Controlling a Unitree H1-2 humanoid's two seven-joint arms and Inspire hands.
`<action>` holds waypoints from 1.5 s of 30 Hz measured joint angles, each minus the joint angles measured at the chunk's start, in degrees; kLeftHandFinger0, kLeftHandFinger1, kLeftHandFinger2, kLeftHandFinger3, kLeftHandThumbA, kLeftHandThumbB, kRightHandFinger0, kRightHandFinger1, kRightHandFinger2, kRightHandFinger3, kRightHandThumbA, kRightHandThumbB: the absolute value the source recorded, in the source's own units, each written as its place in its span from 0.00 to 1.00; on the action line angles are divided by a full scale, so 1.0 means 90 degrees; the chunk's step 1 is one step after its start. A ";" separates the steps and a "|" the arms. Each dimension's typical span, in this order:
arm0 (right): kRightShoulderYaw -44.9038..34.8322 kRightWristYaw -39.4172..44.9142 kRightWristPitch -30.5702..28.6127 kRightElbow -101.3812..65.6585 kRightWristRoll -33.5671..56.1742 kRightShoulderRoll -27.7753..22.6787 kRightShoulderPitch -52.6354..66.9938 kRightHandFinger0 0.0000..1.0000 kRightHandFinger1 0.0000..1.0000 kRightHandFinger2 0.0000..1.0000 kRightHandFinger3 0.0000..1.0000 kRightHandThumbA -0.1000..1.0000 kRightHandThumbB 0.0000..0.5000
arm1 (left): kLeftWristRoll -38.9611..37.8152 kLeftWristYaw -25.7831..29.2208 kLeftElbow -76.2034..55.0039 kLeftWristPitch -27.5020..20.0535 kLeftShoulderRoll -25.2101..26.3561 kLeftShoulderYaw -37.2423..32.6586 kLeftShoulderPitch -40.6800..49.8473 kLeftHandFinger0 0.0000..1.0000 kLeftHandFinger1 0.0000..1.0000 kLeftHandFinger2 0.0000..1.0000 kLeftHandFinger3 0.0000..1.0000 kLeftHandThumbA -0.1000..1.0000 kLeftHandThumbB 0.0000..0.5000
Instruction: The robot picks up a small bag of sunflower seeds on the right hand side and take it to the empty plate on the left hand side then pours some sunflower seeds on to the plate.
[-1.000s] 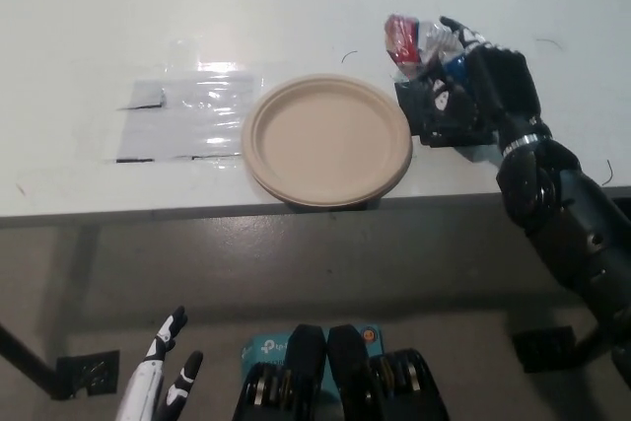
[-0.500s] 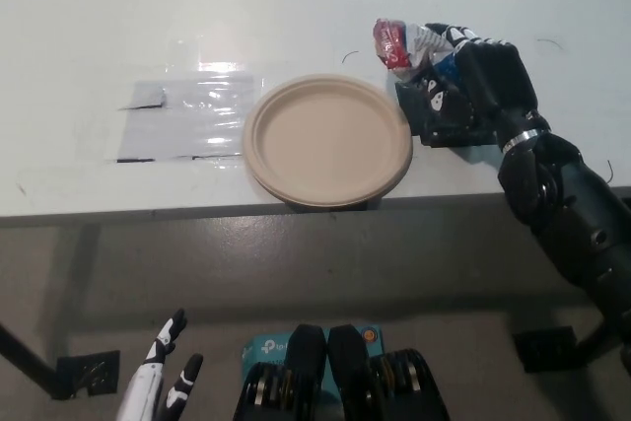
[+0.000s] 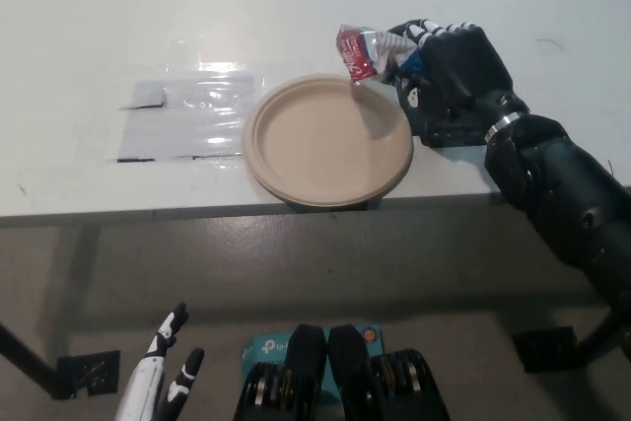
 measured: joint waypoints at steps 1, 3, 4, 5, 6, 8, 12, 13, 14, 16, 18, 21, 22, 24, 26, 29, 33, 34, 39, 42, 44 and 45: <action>0.0047 0.0001 -0.0012 -0.0008 -0.0041 -0.0006 0.0000 0.00 0.39 0.82 0.80 0.00 0.34 | -0.0001 0.0000 0.0000 0.0000 0.0001 0.0000 -0.0009 1.00 1.00 1.00 1.00 1.00 0.31; 0.0119 0.0004 -0.0033 -0.0033 -0.0107 -0.0017 0.0006 0.00 0.39 0.82 0.81 0.00 0.33 | -0.0001 0.0000 0.0000 0.0000 0.0001 -0.0001 -0.0014 1.00 1.00 1.00 1.00 1.00 0.31; 0.0162 0.0008 -0.0044 -0.0056 -0.0152 -0.0028 0.0008 0.00 0.39 0.83 0.81 0.00 0.33 | -0.0001 0.0000 0.0000 0.0000 0.0000 -0.0001 -0.0013 1.00 1.00 1.00 1.00 1.00 0.31; 0.0186 0.0009 -0.0055 -0.0073 -0.0198 -0.0037 0.0008 0.00 0.39 0.83 0.80 0.00 0.35 | -0.0001 0.0000 0.0000 0.0000 0.0001 -0.0001 -0.0012 1.00 1.00 1.00 1.00 1.00 0.31; 0.0207 0.0009 -0.0064 -0.0087 -0.0234 -0.0047 0.0008 0.00 0.39 0.83 0.80 0.00 0.35 | -0.0001 0.0000 0.0000 0.0000 0.0001 -0.0001 -0.0013 1.00 1.00 1.00 1.00 1.00 0.31; 0.0241 0.0008 -0.0096 -0.0096 -0.0283 -0.0063 0.0008 0.00 0.39 0.83 0.80 0.00 0.32 | 0.0002 0.0000 0.0000 0.0000 0.0002 -0.0002 -0.0014 1.00 1.00 1.00 1.00 1.00 0.32; 0.0354 0.0009 -0.0127 -0.0116 -0.0408 -0.0120 0.0017 0.00 0.40 0.83 0.79 0.00 0.37 | 0.0000 0.0000 0.0000 0.0000 0.0002 -0.0001 -0.0013 1.00 1.00 1.00 1.00 1.00 0.33; 0.0399 0.0009 -0.0132 -0.0120 -0.0456 -0.0141 0.0018 0.00 0.38 0.81 0.74 0.00 0.40 | 0.0001 0.0000 -0.0001 0.0001 0.0001 -0.0001 -0.0013 1.00 1.00 1.00 1.00 1.00 0.33; 0.0426 0.0009 -0.0139 -0.0125 -0.0488 -0.0154 0.0019 0.00 0.35 0.78 0.68 0.00 0.41 | 0.0001 0.0000 -0.0001 0.0001 0.0001 -0.0001 -0.0013 1.00 1.00 1.00 1.00 1.00 0.33; 0.0518 0.0008 -0.0159 -0.0164 -0.0581 -0.0205 0.0032 0.00 0.33 0.77 0.65 0.00 0.46 | 0.0001 -0.0001 -0.0003 0.0003 0.0001 -0.0002 -0.0013 1.00 1.00 1.00 1.00 1.00 0.32; 0.0587 0.0005 -0.0178 -0.0181 -0.0667 -0.0235 0.0038 0.00 0.32 0.76 0.63 0.00 0.50 | 0.0000 -0.0002 -0.0004 0.0004 0.0004 -0.0001 -0.0018 1.00 1.00 1.00 1.00 1.00 0.31; 0.0705 0.0000 -0.0218 -0.0201 -0.0816 -0.0285 0.0046 0.00 0.31 0.76 0.65 0.00 0.47 | -0.0001 -0.0006 -0.0020 0.0008 0.0008 -0.0001 -0.0035 1.00 1.00 1.00 1.00 1.00 0.31; 0.0744 -0.0001 -0.0233 -0.0207 -0.0853 -0.0305 0.0047 0.00 0.31 0.77 0.65 0.00 0.46 | -0.0002 -0.0006 -0.0020 0.0008 0.0008 -0.0001 -0.0042 1.00 1.00 1.00 1.00 1.00 0.31; 0.0815 -0.0004 -0.0260 -0.0222 -0.0951 -0.0342 0.0050 0.00 0.31 0.77 0.67 0.00 0.45 | -0.0002 -0.0006 -0.0019 0.0008 0.0010 -0.0001 -0.0061 1.00 1.00 1.00 1.00 1.00 0.30; 0.0858 -0.0004 -0.0262 -0.0254 -0.1019 -0.0378 0.0054 0.00 0.32 0.78 0.67 0.00 0.48 | -0.0002 -0.0006 -0.0018 0.0007 0.0014 0.0000 -0.0093 1.00 1.00 1.00 1.00 1.00 0.31; 0.0916 -0.0005 -0.0279 -0.0301 -0.1131 -0.0429 0.0054 0.00 0.31 0.78 0.69 0.00 0.45 | -0.0001 -0.0006 -0.0019 0.0007 0.0016 0.0000 -0.0143 1.00 1.00 1.00 1.00 1.00 0.31; 0.1028 -0.0007 -0.0287 -0.0353 -0.1302 -0.0462 0.0055 0.00 0.32 0.80 0.74 0.00 0.52 | -0.0003 -0.0008 -0.0019 0.0007 0.0020 0.0001 -0.0148 1.00 1.00 1.00 1.00 1.00 0.28; 0.1069 -0.0018 -0.0285 -0.0379 -0.1360 -0.0471 0.0055 0.00 0.32 0.80 0.74 0.00 0.52 | -0.0003 -0.0008 -0.0019 0.0007 0.0021 0.0001 -0.0148 1.00 1.00 1.00 1.00 1.00 0.28; 0.1240 -0.0052 -0.0279 -0.0480 -0.1628 -0.0488 0.0054 0.00 0.25 0.72 0.64 0.00 0.61 | -0.0001 -0.0010 -0.0019 0.0007 0.0032 0.0000 -0.0146 1.00 1.00 1.00 1.00 1.00 0.26; 0.1298 -0.0112 -0.0276 -0.0494 -0.1762 -0.0495 0.0047 0.00 0.16 0.64 0.52 0.00 0.65 | -0.0001 -0.0010 -0.0019 0.0006 0.0033 0.0000 -0.0146 1.00 1.00 1.00 1.00 1.00 0.25; 0.1340 -0.0162 -0.0257 -0.0508 -0.1863 -0.0505 0.0040 0.00 0.11 0.59 0.40 0.00 0.67 | 0.0001 -0.0010 -0.0018 0.0006 0.0033 -0.0003 -0.0146 1.00 1.00 1.00 1.00 1.00 0.27; 0.1362 -0.0189 -0.0254 -0.0509 -0.1918 -0.0508 0.0032 0.00 0.11 0.59 0.40 0.00 0.67 | 0.0001 -0.0011 -0.0018 0.0006 0.0033 -0.0005 -0.0146 1.00 1.00 1.00 1.00 1.00 0.27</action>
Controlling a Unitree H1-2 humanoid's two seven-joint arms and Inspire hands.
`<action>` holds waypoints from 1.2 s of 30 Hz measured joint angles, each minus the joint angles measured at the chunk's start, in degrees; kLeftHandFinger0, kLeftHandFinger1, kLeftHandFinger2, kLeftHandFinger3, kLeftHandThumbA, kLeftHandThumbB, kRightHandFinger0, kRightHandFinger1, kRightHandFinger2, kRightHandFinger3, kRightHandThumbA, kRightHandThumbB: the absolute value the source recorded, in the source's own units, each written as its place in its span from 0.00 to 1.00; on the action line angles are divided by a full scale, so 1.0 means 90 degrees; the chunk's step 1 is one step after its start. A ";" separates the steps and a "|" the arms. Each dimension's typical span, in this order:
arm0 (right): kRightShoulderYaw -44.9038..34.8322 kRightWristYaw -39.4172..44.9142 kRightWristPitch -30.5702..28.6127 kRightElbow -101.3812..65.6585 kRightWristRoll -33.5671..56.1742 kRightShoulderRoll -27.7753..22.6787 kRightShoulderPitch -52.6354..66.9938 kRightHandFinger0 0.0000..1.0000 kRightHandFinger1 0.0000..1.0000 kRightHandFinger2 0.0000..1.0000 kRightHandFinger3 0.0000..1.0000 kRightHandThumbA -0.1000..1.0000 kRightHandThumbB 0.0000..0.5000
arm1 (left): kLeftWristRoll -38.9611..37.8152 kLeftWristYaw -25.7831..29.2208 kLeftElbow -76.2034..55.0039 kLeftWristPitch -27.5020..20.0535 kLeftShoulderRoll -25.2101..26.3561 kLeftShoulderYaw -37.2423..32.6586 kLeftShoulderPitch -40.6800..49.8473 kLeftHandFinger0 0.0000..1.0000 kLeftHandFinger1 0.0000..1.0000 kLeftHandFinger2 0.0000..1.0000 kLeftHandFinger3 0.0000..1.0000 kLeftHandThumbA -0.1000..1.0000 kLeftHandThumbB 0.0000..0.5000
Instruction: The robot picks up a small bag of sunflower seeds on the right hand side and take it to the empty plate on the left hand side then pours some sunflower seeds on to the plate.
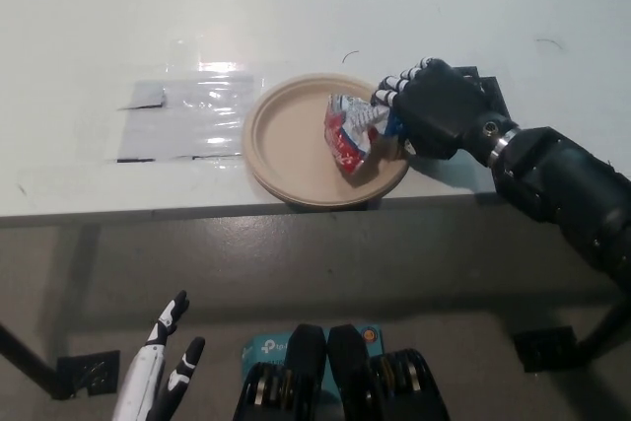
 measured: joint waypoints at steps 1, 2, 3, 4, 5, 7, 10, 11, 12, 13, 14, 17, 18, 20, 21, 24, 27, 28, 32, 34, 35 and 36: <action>0.0005 -0.0005 0.0000 0.0000 -0.0010 -0.0001 -0.0003 0.00 0.11 0.60 0.40 0.00 0.63 | 0.0000 0.0000 0.0000 0.0000 0.0000 -0.0001 0.0000 1.00 1.00 1.00 1.00 1.00 0.27; 0.0026 -0.0018 0.0000 0.0000 -0.0056 -0.0006 -0.0013 0.00 0.14 0.65 0.44 0.00 0.62 | -0.0001 0.0000 0.0000 0.0000 0.0000 -0.0003 0.0000 1.00 1.00 1.00 1.00 1.00 0.28; 0.0051 -0.0031 0.0001 0.0000 -0.0107 -0.0014 -0.0025 0.00 0.18 0.69 0.48 0.00 0.61 | -0.0002 -0.0001 0.0000 0.0000 0.0000 -0.0005 0.0001 1.00 1.00 1.00 1.00 1.00 0.28; 0.0074 -0.0035 0.0001 0.0000 -0.0143 -0.0021 -0.0039 0.00 0.20 0.71 0.51 0.00 0.60 | -0.0002 -0.0002 0.0000 0.0000 0.0000 -0.0006 0.0001 1.00 1.00 1.00 1.00 1.00 0.27; 0.0092 -0.0036 0.0005 -0.0002 -0.0171 -0.0026 -0.0051 0.00 0.22 0.73 0.57 0.00 0.59 | -0.0003 -0.0003 -0.0001 0.0000 0.0000 -0.0007 0.0002 1.00 1.00 1.00 1.00 1.00 0.27; 0.0131 -0.0039 0.0010 -0.0007 -0.0261 -0.0044 -0.0103 0.00 0.21 0.71 0.61 0.00 0.60 | -0.0002 -0.0005 0.0000 0.0000 0.0000 -0.0013 0.0005 1.00 1.00 1.00 1.00 1.00 0.28; 0.0221 -0.0048 0.0028 -0.0001 -0.0411 -0.0069 -0.0231 0.00 0.21 0.70 0.62 0.00 0.62 | -0.0002 -0.0006 -0.0001 0.0003 0.0000 -0.0015 0.0001 1.00 1.00 1.00 1.00 1.00 0.30; 0.0238 -0.0049 0.0033 0.0001 -0.0449 -0.0074 -0.0284 0.00 0.16 0.64 0.60 0.00 0.63 | -0.0002 -0.0007 -0.0001 0.0004 0.0000 -0.0015 -0.0001 1.00 1.00 1.00 1.00 1.00 0.30; 0.0274 -0.0062 0.0035 0.0023 -0.0506 -0.0076 -0.0349 0.00 0.12 0.60 0.58 0.00 0.62 | -0.0004 -0.0008 0.0000 0.0004 0.0000 -0.0014 -0.0001 1.00 1.00 1.00 1.00 1.00 0.30; 0.0302 -0.0071 0.0036 0.0043 -0.0551 -0.0077 -0.0398 0.00 0.09 0.56 0.55 0.00 0.64 | -0.0006 -0.0010 0.0000 0.0004 -0.0001 -0.0015 -0.0001 1.00 1.00 1.00 1.00 1.00 0.30; 0.0357 -0.0109 0.0043 0.0063 -0.0613 -0.0081 -0.0475 0.00 0.06 0.53 0.53 0.00 0.64 | -0.0005 -0.0012 -0.0001 0.0004 -0.0002 -0.0016 0.0003 1.00 1.00 1.00 1.00 1.00 0.28; 0.0484 -0.0281 0.0075 0.0128 -0.0778 -0.0082 -0.0612 0.00 0.11 0.58 0.54 0.00 0.85 | 0.0003 -0.0015 -0.0002 0.0004 -0.0001 -0.0029 0.0022 1.00 1.00 1.00 1.00 1.00 0.28; 0.0504 -0.0307 0.0083 0.0130 -0.0816 -0.0082 -0.0628 0.00 0.11 0.58 0.55 0.00 0.84 | 0.0007 -0.0015 -0.0002 0.0004 -0.0001 -0.0034 0.0028 1.00 1.00 1.00 1.00 1.00 0.28; 0.0539 -0.0322 0.0093 0.0127 -0.0877 -0.0082 -0.0675 0.00 0.09 0.56 0.49 0.00 0.84 | 0.0014 -0.0015 -0.0002 0.0004 -0.0001 -0.0049 0.0044 1.00 1.00 1.00 1.00 1.00 0.28; 0.0563 -0.0330 0.0100 0.0132 -0.0916 -0.0082 -0.0698 0.00 0.04 0.51 0.43 0.00 0.81 | 0.0015 -0.0014 -0.0002 0.0004 -0.0001 -0.0056 0.0050 1.00 1.00 1.00 1.00 1.00 0.28; 0.0663 -0.0399 0.0136 0.0241 -0.1059 -0.0077 -0.0801 0.00 0.00 0.43 0.28 0.00 0.66 | 0.0016 -0.0015 -0.0006 0.0003 -0.0002 -0.0072 0.0057 1.00 1.00 1.00 1.00 1.00 0.29; 0.0764 -0.0463 0.0139 0.0287 -0.1161 -0.0093 -0.0930 0.00 0.00 0.36 0.15 0.00 0.67 | 0.0017 -0.0016 -0.0008 0.0004 -0.0003 -0.0097 0.0063 1.00 1.00 1.00 1.00 1.00 0.28; 0.0803 -0.0476 0.0139 0.0296 -0.1192 -0.0098 -0.0967 0.00 0.00 0.36 0.15 0.00 0.70 | 0.0017 -0.0016 -0.0010 0.0005 -0.0005 -0.0108 0.0063 1.00 1.00 1.00 1.00 1.00 0.29; 0.0976 -0.0482 0.0149 0.0330 -0.1357 -0.0101 -0.1127 0.00 0.00 0.39 0.21 0.04 0.78 | 0.0016 -0.0017 -0.0015 0.0005 -0.0011 -0.0135 0.0060 1.00 1.00 1.00 1.00 1.00 0.30; 0.1050 -0.0471 0.0153 0.0349 -0.1408 -0.0096 -0.1175 0.00 0.00 0.39 0.21 0.04 0.77 | 0.0018 -0.0017 -0.0014 0.0005 -0.0010 -0.0137 0.0050 1.00 1.00 1.00 1.00 1.00 0.30; 0.1085 -0.0453 0.0153 0.0354 -0.1429 -0.0096 -0.1194 0.00 0.00 0.38 0.21 0.03 0.79 | 0.0017 -0.0017 -0.0015 0.0005 -0.0010 -0.0137 0.0043 1.00 1.00 1.00 1.00 1.00 0.30; 0.1108 -0.0425 0.0153 0.0354 -0.1444 -0.0096 -0.1209 0.00 0.00 0.38 0.21 0.03 0.80 | 0.0016 -0.0017 -0.0015 0.0005 -0.0009 -0.0137 0.0038 1.00 1.00 1.00 1.00 1.00 0.30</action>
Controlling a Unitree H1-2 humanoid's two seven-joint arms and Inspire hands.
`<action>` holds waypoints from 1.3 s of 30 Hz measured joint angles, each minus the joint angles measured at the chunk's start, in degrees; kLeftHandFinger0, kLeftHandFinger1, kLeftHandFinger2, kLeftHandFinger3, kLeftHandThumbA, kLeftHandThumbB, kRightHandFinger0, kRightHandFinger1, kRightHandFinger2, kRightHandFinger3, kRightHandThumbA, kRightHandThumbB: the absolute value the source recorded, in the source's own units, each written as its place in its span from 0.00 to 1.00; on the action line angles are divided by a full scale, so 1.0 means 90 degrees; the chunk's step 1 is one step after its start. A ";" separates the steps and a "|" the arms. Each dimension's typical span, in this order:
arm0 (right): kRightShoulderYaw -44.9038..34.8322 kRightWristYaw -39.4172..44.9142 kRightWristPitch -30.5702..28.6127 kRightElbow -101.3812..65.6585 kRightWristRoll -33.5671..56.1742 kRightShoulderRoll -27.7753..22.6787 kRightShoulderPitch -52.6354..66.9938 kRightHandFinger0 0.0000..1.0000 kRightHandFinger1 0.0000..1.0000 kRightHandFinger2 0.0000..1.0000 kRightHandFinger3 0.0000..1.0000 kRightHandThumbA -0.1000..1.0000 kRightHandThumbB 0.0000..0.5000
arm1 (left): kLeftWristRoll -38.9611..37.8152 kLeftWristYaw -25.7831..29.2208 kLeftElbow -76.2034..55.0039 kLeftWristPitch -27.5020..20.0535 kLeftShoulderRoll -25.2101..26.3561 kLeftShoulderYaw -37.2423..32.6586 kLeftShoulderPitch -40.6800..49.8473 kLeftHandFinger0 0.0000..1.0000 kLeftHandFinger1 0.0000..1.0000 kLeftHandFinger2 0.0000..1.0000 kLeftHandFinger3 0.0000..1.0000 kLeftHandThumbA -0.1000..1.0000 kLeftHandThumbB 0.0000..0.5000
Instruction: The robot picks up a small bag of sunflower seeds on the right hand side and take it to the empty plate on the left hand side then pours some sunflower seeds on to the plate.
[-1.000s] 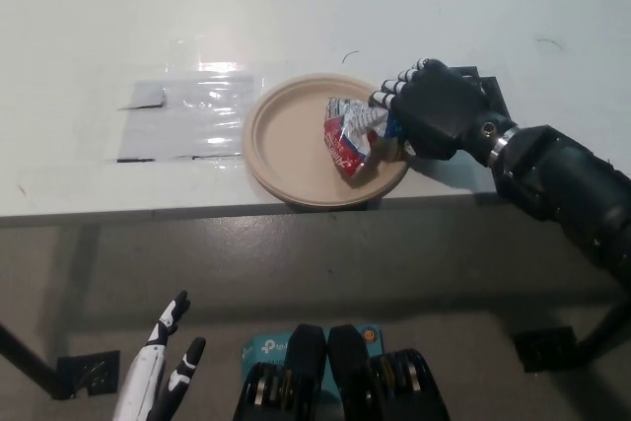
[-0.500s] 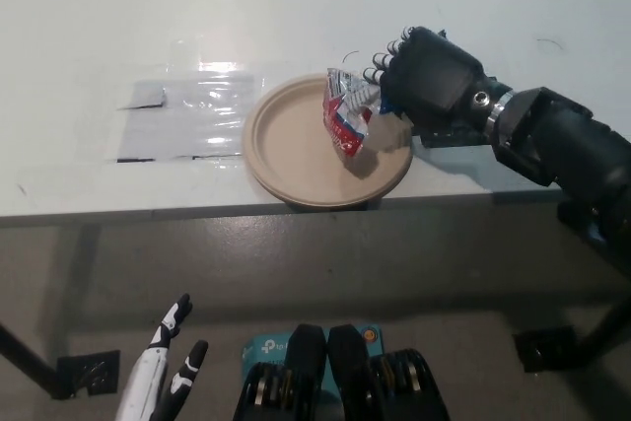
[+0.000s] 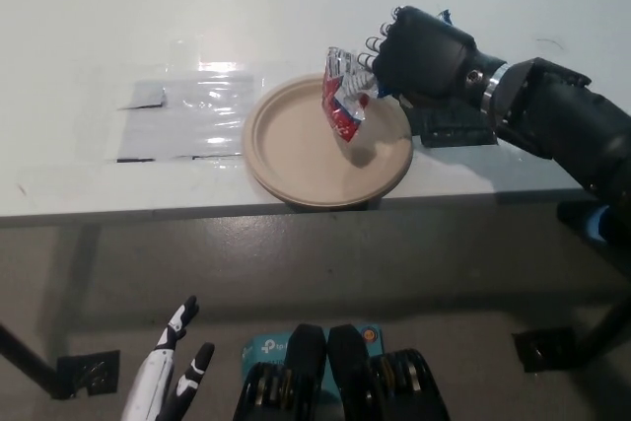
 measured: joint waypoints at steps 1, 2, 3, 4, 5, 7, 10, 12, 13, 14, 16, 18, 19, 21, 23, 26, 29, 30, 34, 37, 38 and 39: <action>0.0029 0.0024 0.0000 0.0000 -0.0015 0.0000 -0.0014 0.00 0.00 0.35 0.23 0.01 0.83 | 0.0000 0.0000 -0.0001 0.0000 0.0001 -0.0001 -0.0004 1.00 1.00 1.00 1.00 1.00 0.29; 0.0057 0.0032 0.0000 0.0004 -0.0035 0.0000 -0.0021 0.00 0.00 0.32 0.26 0.00 0.87 | 0.0000 0.0000 -0.0001 -0.0001 0.0001 -0.0002 -0.0005 1.00 1.00 1.00 1.00 1.00 0.27; 0.0101 0.0032 0.0000 0.0010 -0.0065 -0.0001 -0.0025 0.00 0.00 0.30 0.29 0.02 0.91 | 0.0001 0.0000 -0.0001 -0.0001 0.0002 -0.0004 -0.0005 1.00 1.00 1.00 1.00 1.00 0.26; 0.0160 0.0031 0.0001 0.0018 -0.0116 -0.0002 -0.0026 0.00 0.00 0.29 0.32 0.02 0.87 | 0.0002 0.0000 -0.0001 0.0000 0.0004 -0.0009 -0.0005 1.00 1.00 1.00 1.00 1.00 0.26; 0.0203 0.0031 0.0001 0.0028 -0.0147 -0.0002 -0.0027 0.00 0.00 0.27 0.31 0.03 0.86 | 0.0002 0.0000 -0.0001 -0.0001 0.0005 -0.0011 -0.0005 1.00 1.00 1.00 1.00 1.00 0.25; 0.0308 0.0033 0.0000 0.0049 -0.0222 -0.0002 -0.0034 0.00 0.00 0.24 0.34 0.05 0.87 | -0.0002 -0.0002 -0.0005 0.0000 0.0010 -0.0010 -0.0005 1.00 1.00 1.00 1.00 1.00 0.27; 0.0408 0.0077 -0.0001 0.0061 -0.0286 -0.0002 -0.0048 0.00 0.00 0.24 0.30 0.04 0.85 | -0.0003 -0.0003 -0.0023 0.0001 0.0024 -0.0010 -0.0010 1.00 1.00 1.00 1.00 1.00 0.30; 0.0482 0.0118 -0.0014 0.0061 -0.0354 -0.0004 -0.0080 0.00 0.00 0.23 0.21 0.01 0.84 | -0.0002 -0.0005 -0.0043 0.0004 0.0032 -0.0010 -0.0023 1.00 1.00 1.00 1.00 1.00 0.28; 0.0510 0.0122 -0.0018 0.0061 -0.0372 -0.0006 -0.0100 0.00 0.00 0.21 0.20 0.00 0.84 | -0.0004 -0.0006 -0.0051 0.0006 0.0033 -0.0009 -0.0029 1.00 1.00 1.00 1.00 1.00 0.28; 0.0543 0.0122 -0.0026 0.0061 -0.0393 -0.0014 -0.0126 0.00 0.00 0.20 0.20 0.00 0.82 | -0.0005 -0.0008 -0.0069 0.0009 0.0035 -0.0009 -0.0035 1.00 1.00 1.00 1.00 1.00 0.27; 0.0569 0.0122 -0.0030 0.0061 -0.0423 -0.0031 -0.0169 0.00 0.00 0.19 0.19 0.01 0.85 | -0.0004 -0.0010 -0.0081 0.0014 0.0042 -0.0010 -0.0057 1.00 1.00 1.00 1.00 1.00 0.27; 0.0618 0.0116 -0.0029 0.0058 -0.0482 -0.0059 -0.0209 0.00 0.00 0.18 0.17 0.00 0.84 | -0.0001 -0.0010 -0.0089 0.0019 0.0057 -0.0010 -0.0077 1.00 1.00 1.00 1.00 1.00 0.30; 0.0652 0.0116 -0.0030 0.0057 -0.0508 -0.0079 -0.0227 0.00 0.00 0.18 0.18 0.00 0.84 | -0.0001 -0.0011 -0.0111 0.0020 0.0073 -0.0011 -0.0085 1.00 1.00 1.00 1.00 1.00 0.30; 0.0679 0.0113 -0.0032 0.0066 -0.0534 -0.0108 -0.0242 0.00 0.00 0.15 0.23 0.00 0.86 | -0.0001 -0.0012 -0.0119 0.0020 0.0095 -0.0012 -0.0110 1.00 1.00 1.00 1.00 1.00 0.29; 0.0707 0.0111 -0.0039 0.0066 -0.0569 -0.0139 -0.0251 0.00 0.00 0.14 0.12 0.01 0.85 | 0.0001 -0.0012 -0.0138 0.0028 0.0104 -0.0013 -0.0133 1.00 1.00 1.00 1.00 1.00 0.27; 0.0715 0.0111 -0.0053 0.0066 -0.0609 -0.0183 -0.0254 0.00 0.00 0.21 0.15 0.00 0.81 | 0.0002 -0.0013 -0.0153 0.0030 0.0105 -0.0025 -0.0157 1.00 1.00 1.00 1.00 1.00 0.26; 0.0682 0.0119 -0.0120 0.0046 -0.0608 -0.0226 -0.0280 0.00 0.00 0.27 0.34 0.00 0.85 | 0.0001 -0.0027 -0.0152 0.0030 0.0113 -0.0033 -0.0190 1.00 1.00 1.00 1.00 1.00 0.28; 0.0680 0.0119 -0.0128 0.0051 -0.0611 -0.0235 -0.0307 0.00 0.00 0.30 0.29 0.00 0.79 | 0.0003 -0.0038 -0.0152 0.0031 0.0116 -0.0034 -0.0206 1.00 1.00 1.00 1.00 1.00 0.29; 0.0681 0.0247 -0.0243 -0.0122 -0.0617 -0.0264 -0.0431 0.00 0.00 0.32 0.21 0.01 0.78 | 0.0005 -0.0049 -0.0165 0.0035 0.0121 -0.0035 -0.0204 1.00 1.00 1.00 1.00 1.00 0.26; 0.0679 0.0257 -0.0247 -0.0143 -0.0622 -0.0250 -0.0485 0.00 0.00 0.30 0.21 0.00 0.81 | 0.0008 -0.0049 -0.0167 0.0042 0.0120 -0.0036 -0.0219 1.00 1.00 1.00 1.00 1.00 0.27; 0.0676 0.0253 -0.0247 -0.0131 -0.0622 -0.0244 -0.0495 0.00 0.00 0.29 0.16 0.00 0.82 | 0.0008 -0.0049 -0.0169 0.0045 0.0121 -0.0036 -0.0214 1.00 1.00 1.00 1.00 1.00 0.27; 0.0671 0.0239 -0.0246 -0.0094 -0.0622 -0.0232 -0.0508 0.00 0.00 0.29 0.11 0.04 0.82 | 0.0008 -0.0050 -0.0170 0.0048 0.0121 -0.0035 -0.0209 1.00 1.00 1.00 1.00 1.00 0.27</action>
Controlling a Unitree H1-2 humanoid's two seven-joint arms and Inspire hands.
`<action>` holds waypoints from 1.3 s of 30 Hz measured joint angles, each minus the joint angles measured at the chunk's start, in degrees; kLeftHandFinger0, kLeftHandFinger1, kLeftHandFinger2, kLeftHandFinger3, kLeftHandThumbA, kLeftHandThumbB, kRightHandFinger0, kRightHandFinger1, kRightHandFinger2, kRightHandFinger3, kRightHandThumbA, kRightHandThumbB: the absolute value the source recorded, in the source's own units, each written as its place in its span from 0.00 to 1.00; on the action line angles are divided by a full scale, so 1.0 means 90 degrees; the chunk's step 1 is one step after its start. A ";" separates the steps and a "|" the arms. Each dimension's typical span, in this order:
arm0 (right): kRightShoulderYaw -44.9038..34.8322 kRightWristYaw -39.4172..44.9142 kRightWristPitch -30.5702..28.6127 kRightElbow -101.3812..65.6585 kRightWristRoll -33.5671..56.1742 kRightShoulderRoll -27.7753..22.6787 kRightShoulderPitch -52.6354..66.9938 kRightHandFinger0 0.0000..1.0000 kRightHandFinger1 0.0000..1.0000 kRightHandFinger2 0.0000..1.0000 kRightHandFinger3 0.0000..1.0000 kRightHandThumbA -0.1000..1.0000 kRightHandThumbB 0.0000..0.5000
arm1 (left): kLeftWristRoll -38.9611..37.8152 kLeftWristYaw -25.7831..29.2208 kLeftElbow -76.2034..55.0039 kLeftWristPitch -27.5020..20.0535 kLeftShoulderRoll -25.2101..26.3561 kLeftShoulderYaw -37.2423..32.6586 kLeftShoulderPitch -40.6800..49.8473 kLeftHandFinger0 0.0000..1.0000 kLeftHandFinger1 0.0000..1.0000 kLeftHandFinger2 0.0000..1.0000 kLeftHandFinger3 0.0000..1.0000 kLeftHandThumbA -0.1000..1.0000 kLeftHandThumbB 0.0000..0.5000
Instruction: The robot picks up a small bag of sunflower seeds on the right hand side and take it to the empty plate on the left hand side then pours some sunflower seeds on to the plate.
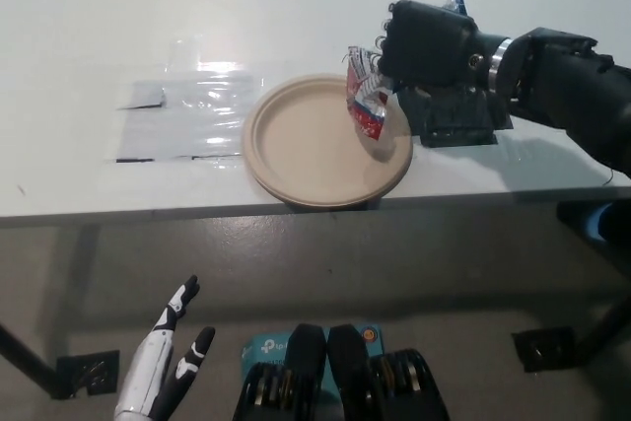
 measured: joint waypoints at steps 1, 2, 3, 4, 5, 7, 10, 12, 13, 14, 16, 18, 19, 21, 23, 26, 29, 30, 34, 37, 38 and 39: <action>0.0001 -0.0034 0.0003 0.0041 -0.0004 0.0011 -0.0010 0.00 0.00 0.29 0.07 0.07 0.83 | 0.0001 -0.0001 0.0000 0.0001 0.0001 -0.0001 0.0003 1.00 1.00 1.00 1.00 1.00 0.28; 0.0001 -0.0073 0.0004 0.0079 -0.0011 0.0013 -0.0019 0.00 0.00 0.29 0.08 0.06 0.85 | 0.0001 -0.0002 -0.0001 0.0001 0.0003 -0.0001 0.0003 1.00 1.00 1.00 1.00 1.00 0.28; 0.0003 -0.0112 0.0003 0.0102 -0.0017 0.0012 -0.0037 0.00 0.00 0.29 0.09 0.06 0.88 | 0.0001 -0.0004 -0.0003 0.0003 0.0008 -0.0001 0.0004 1.00 1.00 1.00 1.00 1.00 0.28; 0.0009 -0.0142 0.0004 0.0120 -0.0025 0.0011 -0.0053 0.00 0.00 0.28 0.13 0.08 0.90 | 0.0001 -0.0006 -0.0010 0.0004 0.0016 -0.0001 0.0004 1.00 1.00 1.00 1.00 1.00 0.27; 0.0022 -0.0173 0.0004 0.0151 -0.0038 0.0011 -0.0075 0.00 0.00 0.26 0.14 0.10 0.90 | 0.0001 -0.0008 -0.0015 0.0007 0.0023 -0.0001 0.0003 1.00 1.00 1.00 1.00 1.00 0.26; 0.0152 -0.0305 0.0003 0.0324 -0.0128 0.0019 -0.0206 0.00 0.00 0.20 0.22 0.09 0.93 | 0.0000 -0.0009 -0.0033 0.0013 0.0043 0.0001 -0.0001 1.00 1.00 1.00 1.00 1.00 0.27; 0.0297 -0.0422 -0.0015 0.0520 -0.0211 0.0032 -0.0424 0.00 0.00 0.11 0.17 0.11 0.96 | 0.0003 -0.0008 -0.0045 0.0026 0.0046 -0.0002 -0.0006 1.00 1.00 1.00 1.00 1.00 0.28; 0.0385 -0.0501 -0.0031 0.0601 -0.0266 0.0050 -0.0551 0.00 0.00 0.11 0.13 0.12 0.96 | 0.0013 -0.0008 -0.0045 0.0026 0.0047 -0.0013 -0.0013 1.00 1.00 1.00 1.00 1.00 0.26; 0.0422 -0.0524 -0.0044 0.0619 -0.0285 0.0061 -0.0606 0.00 0.00 0.12 0.09 0.13 0.96 | 0.0019 -0.0008 -0.0045 0.0026 0.0047 -0.0019 -0.0012 1.00 1.00 1.00 1.00 1.00 0.27; 0.0439 -0.0535 -0.0050 0.0620 -0.0290 0.0068 -0.0628 0.00 0.00 0.14 0.09 0.12 0.93 | 0.0023 -0.0008 -0.0045 0.0026 0.0047 -0.0022 -0.0012 1.00 1.00 1.00 1.00 1.00 0.27; 0.0468 -0.0543 -0.0065 0.0620 -0.0300 0.0090 -0.0645 0.00 0.00 0.18 0.11 0.12 0.90 | 0.0032 -0.0009 -0.0045 0.0026 0.0051 -0.0024 -0.0012 1.00 1.00 1.00 1.00 1.00 0.26; 0.0511 -0.0511 -0.0101 0.0626 -0.0304 0.0134 -0.0645 0.00 0.00 0.18 0.13 0.14 0.92 | 0.0041 -0.0010 -0.0055 0.0028 0.0069 -0.0026 -0.0008 1.00 1.00 1.00 1.00 1.00 0.26; 0.0544 -0.0499 -0.0114 0.0627 -0.0314 0.0155 -0.0645 0.00 0.00 0.18 0.14 0.14 0.89 | 0.0047 -0.0010 -0.0060 0.0028 0.0078 -0.0028 -0.0009 1.00 1.00 1.00 1.00 1.00 0.26; 0.0639 -0.0490 -0.0135 0.0633 -0.0354 0.0198 -0.0645 0.00 0.00 0.17 0.16 0.12 0.89 | 0.0063 -0.0010 -0.0064 0.0028 0.0084 -0.0033 -0.0015 1.00 1.00 1.00 1.00 1.00 0.26; 0.0696 -0.0491 -0.0161 0.0670 -0.0368 0.0244 -0.0645 0.00 0.00 0.18 0.22 0.06 0.86 | 0.0074 -0.0009 -0.0064 0.0027 0.0084 -0.0047 -0.0010 1.00 1.00 1.00 1.00 1.00 0.28; 0.0755 -0.0502 -0.0208 0.0746 -0.0384 0.0316 -0.0645 0.00 0.00 0.18 0.20 0.05 0.83 | 0.0080 -0.0009 -0.0063 0.0027 0.0084 -0.0059 -0.0016 1.00 1.00 1.00 1.00 1.00 0.27; 0.0765 -0.0499 -0.0236 0.0770 -0.0394 0.0350 -0.0645 0.00 0.00 0.20 0.89 0.03 0.85 | 0.0091 -0.0008 -0.0061 0.0025 0.0084 -0.0060 -0.0018 1.00 1.00 1.00 1.00 1.00 0.27; 0.0768 -0.0500 -0.0239 0.0770 -0.0398 0.0359 -0.0645 0.00 0.00 0.15 0.74 0.00 0.81 | 0.0093 -0.0008 -0.0059 0.0024 0.0084 -0.0060 -0.0019 1.00 1.00 1.00 1.00 1.00 0.26; 0.0783 -0.0488 -0.0269 0.0762 -0.0405 0.0413 -0.0645 0.00 0.00 0.11 0.43 0.00 0.78 | 0.0099 -0.0009 -0.0061 0.0025 0.0084 -0.0061 -0.0021 1.00 1.00 1.00 1.00 1.00 0.24; 0.0897 -0.0498 -0.0278 0.0752 -0.0459 0.0443 -0.0647 0.00 0.00 0.08 0.24 0.00 0.79 | 0.0105 -0.0008 -0.0060 0.0024 0.0084 -0.0062 -0.0021 1.00 1.00 1.00 1.00 1.00 0.25; 0.0931 -0.0491 -0.0285 0.0743 -0.0475 0.0445 -0.0647 0.00 0.00 0.08 0.26 0.00 0.80 | 0.0104 -0.0008 -0.0060 0.0024 0.0084 -0.0061 -0.0020 1.00 1.00 1.00 1.00 1.00 0.24; 0.0948 -0.0463 -0.0302 0.0711 -0.0486 0.0444 -0.0647 0.00 0.00 0.08 0.26 0.00 0.80 | 0.0104 -0.0008 -0.0060 0.0024 0.0084 -0.0060 -0.0019 1.00 1.00 1.00 1.00 1.00 0.24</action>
